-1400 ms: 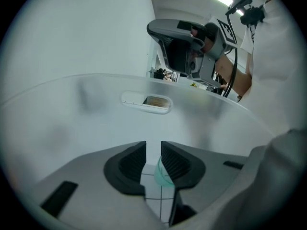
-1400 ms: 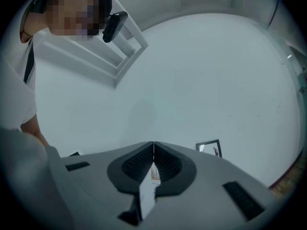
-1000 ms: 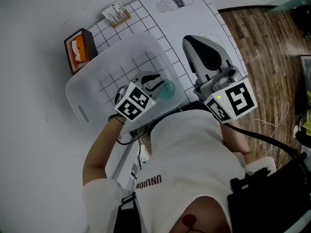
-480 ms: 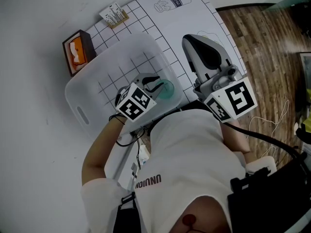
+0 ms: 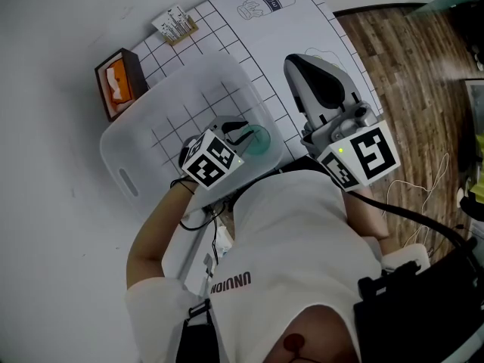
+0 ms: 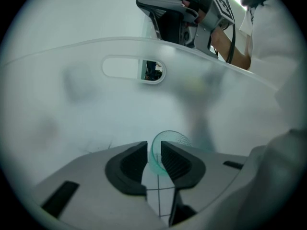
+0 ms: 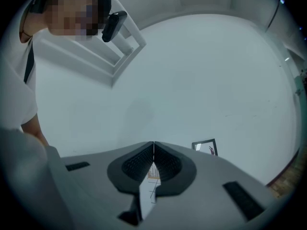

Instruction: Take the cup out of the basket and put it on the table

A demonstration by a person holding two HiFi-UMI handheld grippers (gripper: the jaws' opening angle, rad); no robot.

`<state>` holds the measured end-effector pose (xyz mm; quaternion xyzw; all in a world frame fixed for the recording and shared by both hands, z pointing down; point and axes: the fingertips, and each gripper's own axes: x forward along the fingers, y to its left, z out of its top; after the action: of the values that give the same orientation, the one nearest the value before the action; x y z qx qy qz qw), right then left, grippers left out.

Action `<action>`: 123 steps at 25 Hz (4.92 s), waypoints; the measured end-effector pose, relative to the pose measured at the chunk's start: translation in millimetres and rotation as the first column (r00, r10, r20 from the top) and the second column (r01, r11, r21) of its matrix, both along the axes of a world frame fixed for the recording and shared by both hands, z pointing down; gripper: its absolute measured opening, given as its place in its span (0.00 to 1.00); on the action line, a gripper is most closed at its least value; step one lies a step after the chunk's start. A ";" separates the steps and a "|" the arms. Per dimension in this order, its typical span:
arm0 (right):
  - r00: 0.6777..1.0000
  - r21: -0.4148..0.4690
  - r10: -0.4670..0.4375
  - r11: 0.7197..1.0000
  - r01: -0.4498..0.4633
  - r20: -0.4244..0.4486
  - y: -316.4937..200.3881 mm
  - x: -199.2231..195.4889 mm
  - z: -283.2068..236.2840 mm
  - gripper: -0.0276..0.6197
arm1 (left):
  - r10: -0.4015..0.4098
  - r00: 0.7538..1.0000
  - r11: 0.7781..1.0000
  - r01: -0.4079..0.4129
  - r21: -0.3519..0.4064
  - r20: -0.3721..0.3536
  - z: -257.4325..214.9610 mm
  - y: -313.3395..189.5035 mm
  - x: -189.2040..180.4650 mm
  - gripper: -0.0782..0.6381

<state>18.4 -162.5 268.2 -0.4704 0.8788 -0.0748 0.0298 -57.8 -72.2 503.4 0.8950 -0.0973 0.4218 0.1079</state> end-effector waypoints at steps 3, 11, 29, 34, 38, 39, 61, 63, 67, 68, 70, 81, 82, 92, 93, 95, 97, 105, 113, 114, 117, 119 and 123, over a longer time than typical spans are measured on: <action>1.000 -0.001 0.000 1.000 0.000 -0.001 -0.2 -1.0 -0.2 0.07 | 0.005 1.000 1.000 -0.005 -0.003 0.011 3.1 0.7 -0.9 0.24; 1.000 -0.002 0.005 1.000 -0.005 -0.001 -0.5 -0.2 0.1 0.07 | 0.004 1.000 1.000 -0.004 -0.022 0.011 9.2 3.8 -0.7 0.24; 1.000 -0.003 0.010 1.000 -0.010 0.000 -1.1 1.0 0.0 0.07 | -0.030 1.000 0.999 0.030 -0.039 -0.002 13.3 3.1 -2.6 0.23; 1.000 -0.002 0.011 1.000 -0.011 0.002 -0.5 1.4 0.2 0.07 | -0.047 0.999 0.998 0.047 -0.041 -0.002 12.7 -0.3 -5.2 0.18; 1.000 0.000 0.009 1.000 -0.009 0.003 -0.7 1.1 0.4 0.07 | -0.053 0.999 0.998 0.053 -0.039 0.007 12.9 -1.4 -7.4 0.18; 1.000 0.000 0.008 1.000 -0.008 0.004 -0.6 0.9 0.3 0.07 | -0.057 0.998 0.998 0.057 -0.039 0.007 12.7 -1.5 -7.6 0.18; 0.999 0.001 -0.008 1.000 0.008 0.032 -1.7 3.1 0.5 0.07 | -0.098 0.995 0.995 0.098 -0.007 0.012 -9.8 -12.8 -9.8 0.16; 0.999 0.000 -0.008 1.000 0.008 0.034 -2.0 4.3 -1.0 0.07 | -0.097 0.995 0.995 0.097 -0.002 0.014 -13.7 -13.5 -9.3 0.16; 0.999 0.000 -0.008 1.000 0.008 0.036 -2.6 5.3 -2.2 0.07 | -0.101 0.995 0.995 0.101 0.007 0.014 -20.6 -15.7 -9.0 0.16; 0.999 0.000 -0.009 1.000 0.009 0.036 -2.6 5.6 -2.2 0.07 | -0.102 0.995 0.995 0.102 0.010 0.013 -22.0 -16.0 -8.7 0.16; 0.999 0.002 -0.011 1.000 0.010 0.037 -2.5 6.0 -2.1 0.07 | -0.103 0.995 0.995 0.103 0.013 0.010 -24.5 -16.1 -8.0 0.16; 0.999 0.003 -0.018 1.000 0.018 0.040 -2.7 5.0 -1.8 0.07 | -0.125 0.992 0.991 0.125 0.044 0.006 -37.9 -21.2 -10.5 0.16; 0.999 0.002 -0.019 1.000 0.019 0.040 -3.0 5.1 -1.8 0.07 | -0.129 0.992 0.991 0.128 0.046 0.004 -39.3 -21.9 -10.5 0.16; 0.999 0.002 -0.031 1.000 0.031 0.042 -4.3 3.3 -3.9 0.07 | -0.172 0.985 0.982 0.173 0.069 -0.024 -56.4 -28.3 -12.5 0.16; 0.999 0.003 -0.032 0.999 0.032 0.042 -4.0 3.1 -4.0 0.07 | -0.172 0.985 0.982 0.174 0.073 -0.024 -57.0 -28.0 -12.8 0.16; 0.999 0.004 -0.033 0.999 0.033 0.042 -3.6 2.8 -4.1 0.07 | -0.173 0.985 0.982 0.174 0.079 -0.025 -58.1 -27.6 -13.1 0.16; 0.998 0.005 -0.036 0.999 0.036 0.042 -3.5 2.5 -4.2 0.07 | -0.177 0.984 0.980 0.178 0.085 -0.027 -59.6 -27.6 -12.8 0.16; 0.998 0.010 -0.047 0.999 0.047 0.046 -1.2 0.2 -3.6 0.07 | -0.209 0.977 0.971 0.213 0.109 -0.049 -68.9 -28.2 -14.8 0.16; 0.997 0.012 -0.055 0.998 0.055 0.047 0.0 -2.5 -4.4 0.07 | -0.256 0.963 0.956 0.265 0.129 -0.085 -80.4 -31.7 -19.9 0.16; 0.997 0.011 -0.057 0.998 0.056 0.047 -0.1 -2.6 -4.6 0.07 | -0.261 0.961 0.954 0.271 0.130 -0.089 -82.0 -32.2 -20.5 0.16; 0.997 0.010 -0.060 0.998 0.060 0.046 0.4 -3.1 -4.7 0.07 | -0.275 0.956 0.948 0.287 0.135 -0.101 -86.2 -33.4 -22.0 0.16; 0.997 0.010 -0.062 0.998 0.062 0.045 0.7 -3.3 -5.0 0.07 | -0.282 0.953 0.945 0.296 0.138 -0.111 -89.1 -34.1 -22.8 0.16; 0.997 0.011 -0.066 0.998 0.065 0.044 0.8 -3.7 -5.2 0.07 | -0.296 0.946 0.938 0.313 0.146 -0.129 -93.8 -35.7 -24.1 0.16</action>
<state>14.7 -161.7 263.0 -0.4394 0.8932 -0.0817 0.0490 -81.9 -107.9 409.6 0.8957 -0.2636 0.3431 0.1025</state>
